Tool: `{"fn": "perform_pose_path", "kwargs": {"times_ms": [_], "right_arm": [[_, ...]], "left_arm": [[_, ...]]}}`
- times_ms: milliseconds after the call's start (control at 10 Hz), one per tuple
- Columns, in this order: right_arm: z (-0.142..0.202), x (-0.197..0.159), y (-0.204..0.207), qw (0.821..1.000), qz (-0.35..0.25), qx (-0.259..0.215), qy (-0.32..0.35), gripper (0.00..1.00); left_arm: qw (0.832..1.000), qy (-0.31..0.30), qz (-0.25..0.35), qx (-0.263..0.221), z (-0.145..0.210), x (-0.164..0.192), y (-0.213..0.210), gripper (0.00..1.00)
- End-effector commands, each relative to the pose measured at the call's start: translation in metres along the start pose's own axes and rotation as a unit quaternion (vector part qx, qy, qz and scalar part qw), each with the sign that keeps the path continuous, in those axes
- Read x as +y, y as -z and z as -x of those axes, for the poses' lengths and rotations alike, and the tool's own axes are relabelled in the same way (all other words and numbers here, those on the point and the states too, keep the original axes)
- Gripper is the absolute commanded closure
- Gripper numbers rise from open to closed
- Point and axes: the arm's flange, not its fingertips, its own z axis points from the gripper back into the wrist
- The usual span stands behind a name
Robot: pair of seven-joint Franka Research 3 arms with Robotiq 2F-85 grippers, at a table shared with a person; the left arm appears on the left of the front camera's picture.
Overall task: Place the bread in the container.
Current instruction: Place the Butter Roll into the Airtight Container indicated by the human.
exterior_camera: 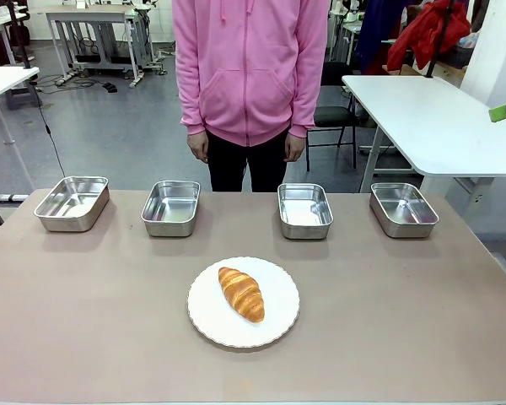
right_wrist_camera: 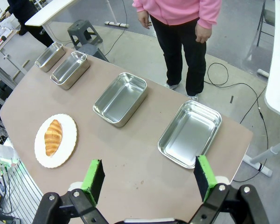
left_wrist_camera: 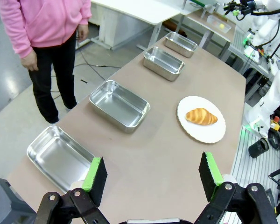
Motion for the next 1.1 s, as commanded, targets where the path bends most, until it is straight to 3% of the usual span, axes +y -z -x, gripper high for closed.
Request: {"fn": "perform_pose_path", "kwargs": {"times_ms": [0, 1000], "right_arm": [[-0.0017, -0.0004, 0.0005, 1.0, -0.007, -0.011, -0.003, 0.0], [-0.0017, -0.0004, 0.0005, 1.0, -0.007, -0.011, -0.003, 0.0]], "left_arm": [[1.0, 0.003, 0.0, -0.001, 0.0003, -0.0001, -0.0001, 0.0], [1.0, 0.003, 0.0, -0.001, 0.0003, -0.0001, -0.0001, 0.0]]}}
